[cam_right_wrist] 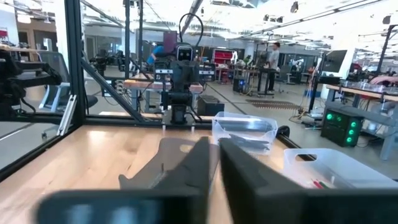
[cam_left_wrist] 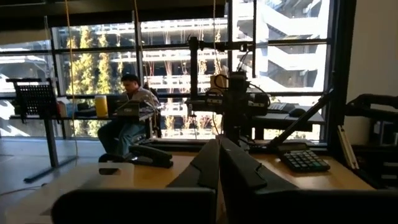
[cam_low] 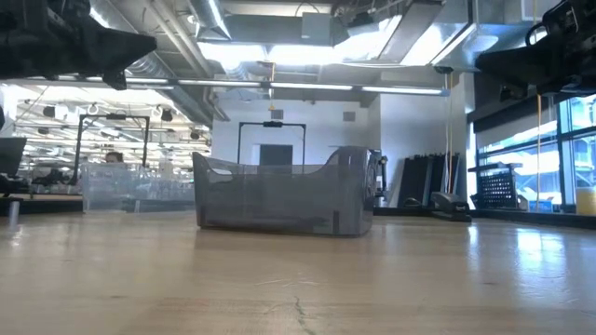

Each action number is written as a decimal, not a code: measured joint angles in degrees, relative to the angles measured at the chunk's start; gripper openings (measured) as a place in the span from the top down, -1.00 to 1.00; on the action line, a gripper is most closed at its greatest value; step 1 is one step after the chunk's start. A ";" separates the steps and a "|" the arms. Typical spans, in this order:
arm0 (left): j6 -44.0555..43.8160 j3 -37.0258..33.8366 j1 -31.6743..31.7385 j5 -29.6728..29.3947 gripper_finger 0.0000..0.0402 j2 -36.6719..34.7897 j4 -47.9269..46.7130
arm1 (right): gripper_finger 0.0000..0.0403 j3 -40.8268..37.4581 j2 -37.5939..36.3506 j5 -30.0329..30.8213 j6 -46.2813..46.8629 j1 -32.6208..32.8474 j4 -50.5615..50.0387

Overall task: Sort crayons/erasers/pens/pencils in bins
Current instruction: Return to Home Position

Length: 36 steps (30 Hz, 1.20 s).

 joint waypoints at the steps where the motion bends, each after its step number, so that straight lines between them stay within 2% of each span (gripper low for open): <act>1: -0.39 0.00 0.00 0.10 0.97 0.02 -0.07 | 0.90 0.00 0.02 -0.05 -0.09 0.00 -0.28; 2: -0.91 0.00 0.00 0.41 0.97 0.02 -0.31 | 0.95 0.00 0.02 -0.36 -0.26 0.00 -0.55; 5: -1.54 0.00 0.00 0.19 0.99 0.02 -1.55 | 0.92 0.00 0.04 -0.45 -0.42 0.00 -0.50; 13: 1.79 0.00 0.00 0.12 0.94 0.02 -1.44 | 0.88 0.00 0.04 6.55 0.70 0.00 -3.36; 19: 1.81 0.00 0.00 0.08 0.89 0.02 -1.38 | 0.87 0.00 0.11 10.26 5.53 0.00 -3.04; 36: 1.83 0.00 0.00 0.08 0.99 0.02 -1.31 | 0.87 0.02 0.11 10.47 5.40 0.00 -2.99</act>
